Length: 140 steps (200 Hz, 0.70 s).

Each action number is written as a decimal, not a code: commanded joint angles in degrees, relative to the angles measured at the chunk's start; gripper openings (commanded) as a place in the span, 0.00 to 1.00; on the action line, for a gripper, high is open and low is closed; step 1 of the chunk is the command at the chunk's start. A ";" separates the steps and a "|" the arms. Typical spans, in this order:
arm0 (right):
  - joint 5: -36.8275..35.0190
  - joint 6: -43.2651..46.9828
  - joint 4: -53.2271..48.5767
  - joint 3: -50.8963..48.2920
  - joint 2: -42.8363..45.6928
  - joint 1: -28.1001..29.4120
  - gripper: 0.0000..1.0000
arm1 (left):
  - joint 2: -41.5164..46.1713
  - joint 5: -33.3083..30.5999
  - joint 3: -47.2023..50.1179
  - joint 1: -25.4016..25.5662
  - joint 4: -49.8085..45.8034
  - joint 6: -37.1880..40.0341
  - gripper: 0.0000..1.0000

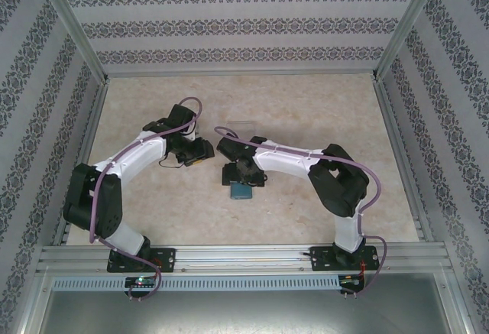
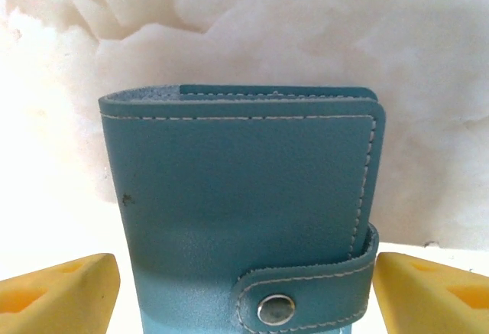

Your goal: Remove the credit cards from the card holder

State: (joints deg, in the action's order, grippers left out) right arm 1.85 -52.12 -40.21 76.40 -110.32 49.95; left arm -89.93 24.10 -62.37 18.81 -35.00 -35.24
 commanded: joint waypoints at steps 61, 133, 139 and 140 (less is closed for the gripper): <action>3.51 1.40 0.28 -6.45 11.36 -3.46 0.75 | -5.11 10.39 1.56 3.31 10.60 -6.04 0.23; 6.56 3.50 2.39 -9.20 12.53 -5.95 0.59 | -11.35 17.12 2.80 7.05 20.29 -12.13 0.00; 6.80 3.51 2.69 -9.17 12.26 -6.05 0.57 | -11.85 17.11 2.70 7.11 20.02 -12.08 0.00; 6.83 3.51 2.73 -9.12 12.21 -6.08 0.56 | -11.93 17.12 2.69 7.11 19.95 -12.06 0.00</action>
State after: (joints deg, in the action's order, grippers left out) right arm 7.16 -49.56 -37.82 66.85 -97.97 44.36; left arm -99.94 38.63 -59.57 24.84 -18.44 -45.39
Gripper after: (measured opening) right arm 0.605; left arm 0.046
